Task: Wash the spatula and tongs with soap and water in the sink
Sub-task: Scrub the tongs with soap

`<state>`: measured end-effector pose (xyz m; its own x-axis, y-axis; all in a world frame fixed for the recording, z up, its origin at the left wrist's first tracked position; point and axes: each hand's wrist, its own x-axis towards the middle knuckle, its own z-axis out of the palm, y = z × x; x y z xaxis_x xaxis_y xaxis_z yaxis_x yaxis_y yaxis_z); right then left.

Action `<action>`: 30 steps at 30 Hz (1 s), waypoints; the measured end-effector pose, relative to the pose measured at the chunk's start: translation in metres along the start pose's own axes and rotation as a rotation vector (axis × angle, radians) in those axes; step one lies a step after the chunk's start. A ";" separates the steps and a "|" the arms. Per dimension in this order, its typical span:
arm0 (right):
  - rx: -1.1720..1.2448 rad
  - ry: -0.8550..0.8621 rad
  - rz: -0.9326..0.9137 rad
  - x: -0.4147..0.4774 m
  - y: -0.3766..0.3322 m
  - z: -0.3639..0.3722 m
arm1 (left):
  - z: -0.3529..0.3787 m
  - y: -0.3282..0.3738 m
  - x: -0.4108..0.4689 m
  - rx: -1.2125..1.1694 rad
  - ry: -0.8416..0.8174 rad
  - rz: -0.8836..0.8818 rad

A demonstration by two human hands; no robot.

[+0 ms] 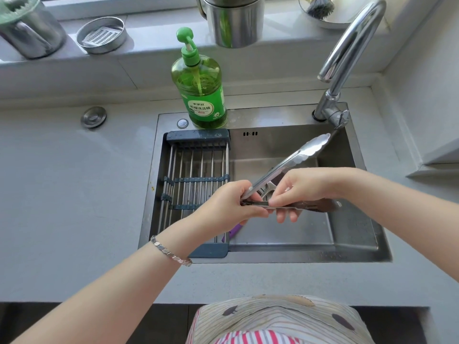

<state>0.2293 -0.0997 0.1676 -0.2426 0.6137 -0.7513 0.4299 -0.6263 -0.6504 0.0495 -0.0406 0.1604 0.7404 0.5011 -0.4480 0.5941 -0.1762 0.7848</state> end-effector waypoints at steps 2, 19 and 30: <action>0.039 -0.001 0.003 -0.004 0.004 -0.006 | -0.003 -0.003 0.000 -0.019 0.010 -0.017; -0.955 0.675 -0.406 0.014 0.024 0.083 | 0.003 -0.010 0.002 -0.066 0.180 -0.080; -0.905 0.871 -0.425 0.019 0.020 0.084 | 0.008 -0.005 0.007 -0.179 0.272 -0.065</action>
<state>0.1603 -0.1407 0.1312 -0.0145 0.9995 0.0286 0.9663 0.0213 -0.2565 0.0543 -0.0431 0.1496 0.5773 0.7184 -0.3881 0.5550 0.0033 0.8318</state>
